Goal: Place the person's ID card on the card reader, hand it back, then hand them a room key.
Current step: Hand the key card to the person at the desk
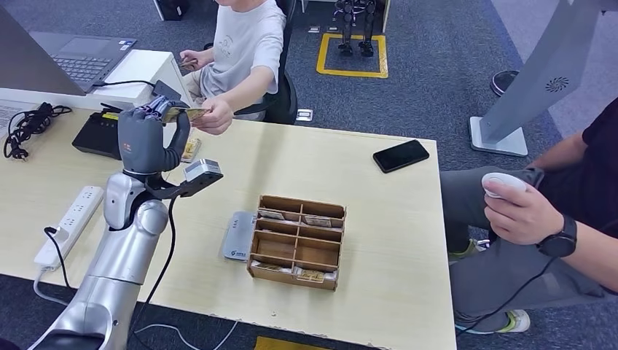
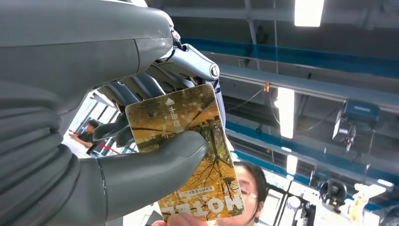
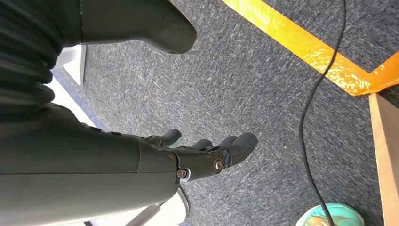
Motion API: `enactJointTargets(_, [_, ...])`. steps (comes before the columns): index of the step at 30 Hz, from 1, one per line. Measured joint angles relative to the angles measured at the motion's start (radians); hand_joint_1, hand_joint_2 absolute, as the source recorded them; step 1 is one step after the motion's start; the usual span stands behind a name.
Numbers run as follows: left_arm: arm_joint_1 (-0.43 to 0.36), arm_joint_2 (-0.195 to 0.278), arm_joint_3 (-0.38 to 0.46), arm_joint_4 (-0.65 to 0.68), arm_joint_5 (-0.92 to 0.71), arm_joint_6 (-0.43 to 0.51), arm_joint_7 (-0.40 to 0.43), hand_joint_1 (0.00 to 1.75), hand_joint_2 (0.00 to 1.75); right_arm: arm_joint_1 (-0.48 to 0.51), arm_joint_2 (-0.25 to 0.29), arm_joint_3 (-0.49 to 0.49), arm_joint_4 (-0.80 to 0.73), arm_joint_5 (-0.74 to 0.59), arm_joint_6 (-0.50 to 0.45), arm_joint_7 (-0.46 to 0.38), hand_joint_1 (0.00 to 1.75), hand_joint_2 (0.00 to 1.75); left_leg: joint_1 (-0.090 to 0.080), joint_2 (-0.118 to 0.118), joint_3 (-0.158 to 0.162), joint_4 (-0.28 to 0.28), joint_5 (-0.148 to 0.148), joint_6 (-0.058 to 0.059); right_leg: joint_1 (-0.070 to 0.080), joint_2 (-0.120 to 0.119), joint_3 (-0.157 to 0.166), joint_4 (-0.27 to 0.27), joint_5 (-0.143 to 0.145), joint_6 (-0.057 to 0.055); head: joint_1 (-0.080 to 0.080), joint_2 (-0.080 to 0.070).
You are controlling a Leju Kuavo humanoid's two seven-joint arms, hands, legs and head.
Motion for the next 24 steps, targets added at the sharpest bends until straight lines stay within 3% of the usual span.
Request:
enactJointTargets(1, [-0.001, -0.002, 0.0, 0.006, -0.017, 0.0, 0.004, 1.75, 1.75, 0.0, -0.001, 0.001, 0.0, 0.0, -0.001, -0.001, 0.0, 1.75, 0.0, 0.0, 0.0, 0.0, 0.0, 0.0, 0.0, 0.0, 0.0, 0.0, 0.0, 0.0, 0.0, 0.0])
enactJointTargets(5, [-0.002, -0.008, 0.001, 0.035, -0.047, 0.0, 0.018, 0.0, 1.75, 0.0, -0.001, 0.003, 0.0, -0.006, -0.012, -0.014, 0.0, 1.75, 0.0, 0.0, 0.0, 0.0, 0.0, 0.0, 0.0, 0.0, 0.0, 0.0, 0.0, 0.0, 0.0, 0.0])
enactJointTargets(17, [-0.038, -0.001, -0.085, 0.105, 0.183, -0.08, 0.192, 0.0, 1.75, 0.006, -0.001, 0.004, 0.0, -0.022, -0.028, 0.002, 0.0, 1.75, 0.0, 0.001, 0.0, 0.0, 0.0, 0.0, 0.0, 0.001, -0.001, 0.0, 0.0, 0.0, 0.0, 0.0])
enactJointTargets(24, [-0.033, 0.038, -0.108, 0.059, 0.388, -0.279, 0.184, 0.0, 1.75, 0.013, -0.001, 0.002, 0.0, -0.034, -0.044, 0.002, 0.0, 1.75, 0.0, 0.001, 0.0, 0.0, 0.0, 0.0, 0.0, 0.001, -0.001, 0.0, 0.0, 0.0, 0.0, 0.0])
